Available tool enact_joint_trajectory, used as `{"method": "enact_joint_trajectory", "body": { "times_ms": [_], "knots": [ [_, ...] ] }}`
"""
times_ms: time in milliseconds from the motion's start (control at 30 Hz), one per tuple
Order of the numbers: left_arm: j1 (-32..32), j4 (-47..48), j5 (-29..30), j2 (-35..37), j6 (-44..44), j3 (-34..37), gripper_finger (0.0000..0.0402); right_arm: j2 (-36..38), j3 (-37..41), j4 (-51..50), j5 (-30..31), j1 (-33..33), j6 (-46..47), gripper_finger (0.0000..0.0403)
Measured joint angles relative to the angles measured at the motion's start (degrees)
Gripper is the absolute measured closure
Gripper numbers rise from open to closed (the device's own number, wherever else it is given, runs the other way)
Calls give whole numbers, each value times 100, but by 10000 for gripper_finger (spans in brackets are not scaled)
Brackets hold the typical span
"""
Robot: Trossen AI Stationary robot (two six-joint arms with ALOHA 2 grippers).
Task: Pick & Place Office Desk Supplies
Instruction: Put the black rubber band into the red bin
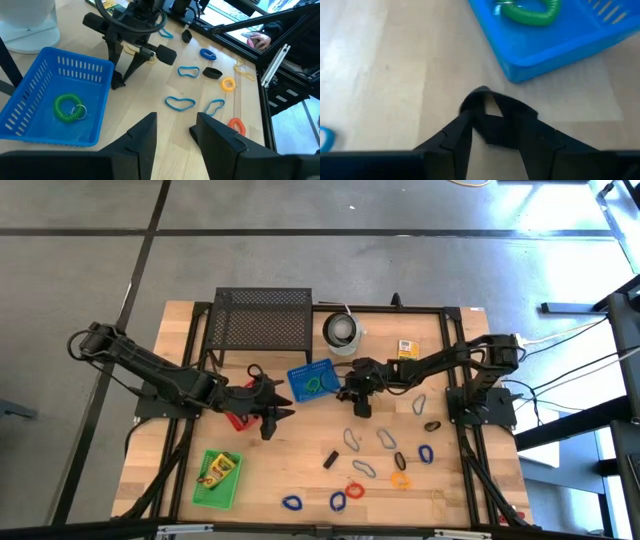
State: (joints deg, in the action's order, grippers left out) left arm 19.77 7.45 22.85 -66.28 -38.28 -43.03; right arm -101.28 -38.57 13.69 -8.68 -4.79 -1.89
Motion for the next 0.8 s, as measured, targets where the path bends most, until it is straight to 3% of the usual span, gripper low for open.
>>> {"method": "enact_joint_trajectory", "body": {
  "times_ms": [433, 600, 800],
  "knots": [
    [165, -1, 15, 0, -10, 0, 271, -2, 7, -56, -84, 88, 122, 164],
    [284, 0, 189, 0, -16, 0, 270, -6, 9, -56, 417, 122, 150, 174],
    [445, -1, 276, 0, -143, 0, 274, -8, 11, -54, 487, 115, 170, 232]
  ]
}}
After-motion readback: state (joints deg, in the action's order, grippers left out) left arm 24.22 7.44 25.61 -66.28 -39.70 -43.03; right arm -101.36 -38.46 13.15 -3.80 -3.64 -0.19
